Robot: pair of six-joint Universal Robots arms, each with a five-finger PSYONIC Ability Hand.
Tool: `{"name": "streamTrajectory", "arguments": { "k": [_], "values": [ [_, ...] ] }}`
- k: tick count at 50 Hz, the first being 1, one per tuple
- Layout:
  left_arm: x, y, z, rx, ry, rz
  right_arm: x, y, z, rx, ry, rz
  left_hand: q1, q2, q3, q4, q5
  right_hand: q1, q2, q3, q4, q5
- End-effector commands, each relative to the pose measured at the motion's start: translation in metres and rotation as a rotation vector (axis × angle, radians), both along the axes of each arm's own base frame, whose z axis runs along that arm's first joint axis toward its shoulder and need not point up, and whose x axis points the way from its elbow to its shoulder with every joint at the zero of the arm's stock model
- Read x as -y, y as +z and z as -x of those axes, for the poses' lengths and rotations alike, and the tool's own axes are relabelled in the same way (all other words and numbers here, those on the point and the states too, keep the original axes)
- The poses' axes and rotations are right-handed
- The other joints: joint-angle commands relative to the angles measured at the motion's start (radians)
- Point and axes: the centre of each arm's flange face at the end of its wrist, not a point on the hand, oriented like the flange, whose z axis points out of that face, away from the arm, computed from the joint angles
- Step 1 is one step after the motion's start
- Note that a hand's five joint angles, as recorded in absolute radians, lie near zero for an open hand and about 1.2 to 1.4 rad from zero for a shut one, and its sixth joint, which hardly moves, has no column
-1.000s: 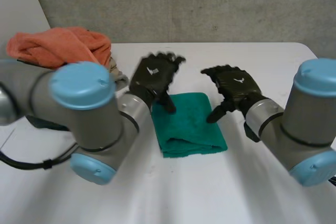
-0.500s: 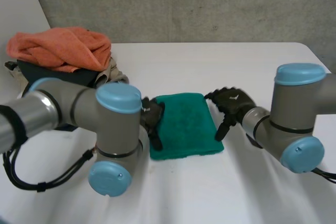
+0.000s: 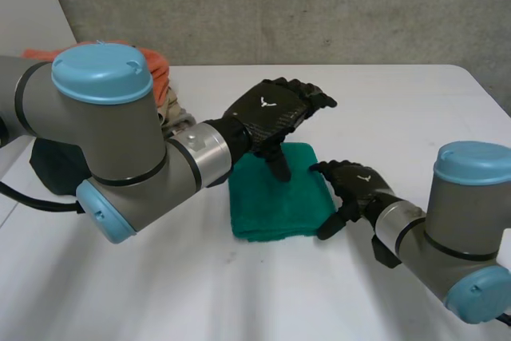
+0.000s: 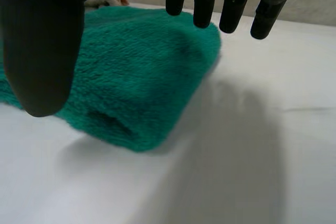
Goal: Fold the laundry.
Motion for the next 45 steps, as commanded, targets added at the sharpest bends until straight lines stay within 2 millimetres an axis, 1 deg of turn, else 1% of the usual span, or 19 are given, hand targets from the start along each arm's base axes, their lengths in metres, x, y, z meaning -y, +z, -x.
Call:
{"name": "streamTrajectory", "arguments": {
  "k": [1,5,6,9,10,17,21,24,25,26,27,30,32,34,37,38,41,42,45],
  "values": [
    [-0.003,-0.002,0.001,0.006,-0.003,-0.006,0.001,-0.011,-0.014,0.02,0.033,0.009,0.0,-0.023,-0.027,-0.017,-0.037,0.107,0.089,0.086,0.088,0.082],
    [-0.003,-0.003,0.001,0.007,-0.003,-0.008,0.0,-0.024,-0.022,0.005,0.051,-0.004,0.0,-0.023,-0.027,-0.017,-0.037,0.165,0.147,0.145,0.147,0.14],
    [-0.003,-0.003,0.001,0.007,-0.001,-0.008,0.0,-0.026,-0.022,0.002,0.052,-0.005,0.0,-0.023,-0.027,-0.017,-0.037,0.229,0.211,0.209,0.211,0.204],
    [-0.003,-0.003,0.001,0.007,-0.001,-0.01,0.005,-0.027,-0.025,0.004,0.041,0.015,0.003,-0.02,-0.024,-0.014,-0.034,1.0,0.982,0.979,0.981,0.974],
    [-0.002,-0.003,0.001,0.007,0.001,-0.01,0.009,-0.025,-0.024,0.01,0.026,0.039,0.003,-0.02,-0.024,-0.014,-0.034,1.138,1.12,1.117,1.119,1.113],
    [-0.001,-0.003,0.0,0.006,0.002,-0.009,0.031,-0.01,-0.023,0.028,-0.044,0.171,0.003,-0.02,-0.024,-0.014,-0.034,1.139,1.121,1.119,1.121,1.114],
    [-0.001,-0.001,0.0,0.002,0.004,-0.004,0.053,0.001,-0.018,0.012,-0.099,0.243,0.003,-0.02,-0.024,-0.014,-0.034,1.139,1.121,1.119,1.121,1.114],
    [-0.001,0.0,0.001,-0.001,0.002,0.0,0.089,0.013,-0.001,-0.011,-0.181,0.32,0.003,-0.02,-0.024,-0.014,-0.034,1.139,1.121,1.119,1.121,1.114],
    [0.0,0.001,0.001,-0.002,0.002,0.003,0.116,0.014,0.017,-0.03,-0.246,0.347,0.003,-0.02,-0.024,-0.014,-0.034,1.139,1.121,1.119,1.121,1.114],
    [-0.001,0.002,0.001,-0.004,0.001,0.005,0.125,0.013,0.024,-0.04,-0.266,0.353,0.003,-0.02,-0.024,-0.014,-0.034,1.139,1.121,1.119,1.121,1.114],
    [-0.001,0.003,0.002,-0.007,0.001,0.009,0.145,0.016,0.036,-0.048,-0.307,0.383,0.003,-0.02,-0.024,-0.014,-0.034,1.139,1.121,1.119,1.121,1.114],
    [-0.002,0.01,0.002,-0.018,-0.001,0.022,0.177,0.021,0.055,-0.053,-0.375,0.439,0.003,-0.02,-0.024,-0.014,-0.034,1.139,1.121,1.119,1.121,1.114],
    [-0.002,0.016,0.002,-0.032,0.0,0.029,0.192,0.023,0.062,-0.05,-0.407,0.466,0.003,-0.02,-0.024,-0.014,-0.034,1.139,1.121,1.119,1.121,1.114],
    [-0.003,0.02,0.002,-0.043,-0.001,0.032,0.227,0.018,0.096,-0.069,-0.511,0.494,0.003,-0.02,-0.024,-0.014,-0.034,1.139,1.121,1.119,1.121,1.114],
    [-0.004,0.023,0.002,-0.053,-0.003,0.032,0.246,0.016,0.117,-0.082,-0.565,0.5,0.003,-0.02,-0.024,-0.014,-0.034,1.139,1.121,1.119,1.121,1.114],
    [-0.004,0.024,0.002,-0.054,-0.003,0.031,0.258,0.017,0.127,-0.084,-0.592,0.514,0.003,-0.02,-0.024,-0.014,-0.034,1.139,1.121,1.119,1.121,1.114],
    [-0.006,0.025,0.003,-0.058,-0.008,0.034,0.275,0.01,0.142,-0.091,-0.624,0.521,0.003,-0.02,-0.024,-0.014,-0.034,1.139,1.121,1.119,1.121,1.114],
    [-0.007,0.026,0.004,-0.059,-0.009,0.035,0.284,0.006,0.156,-0.103,-0.648,0.524,0.003,-0.02,-0.024,-0.014,-0.034,1.139,1.121,1.119,1.121,1.114],
    [-0.011,0.026,0.006,-0.059,-0.021,0.034,0.295,0.003,0.177,-0.125,-0.678,0.523,0.003,-0.02,-0.024,-0.014,-0.034,1.139,1.121,1.119,1.121,1.114]
  ]
}}
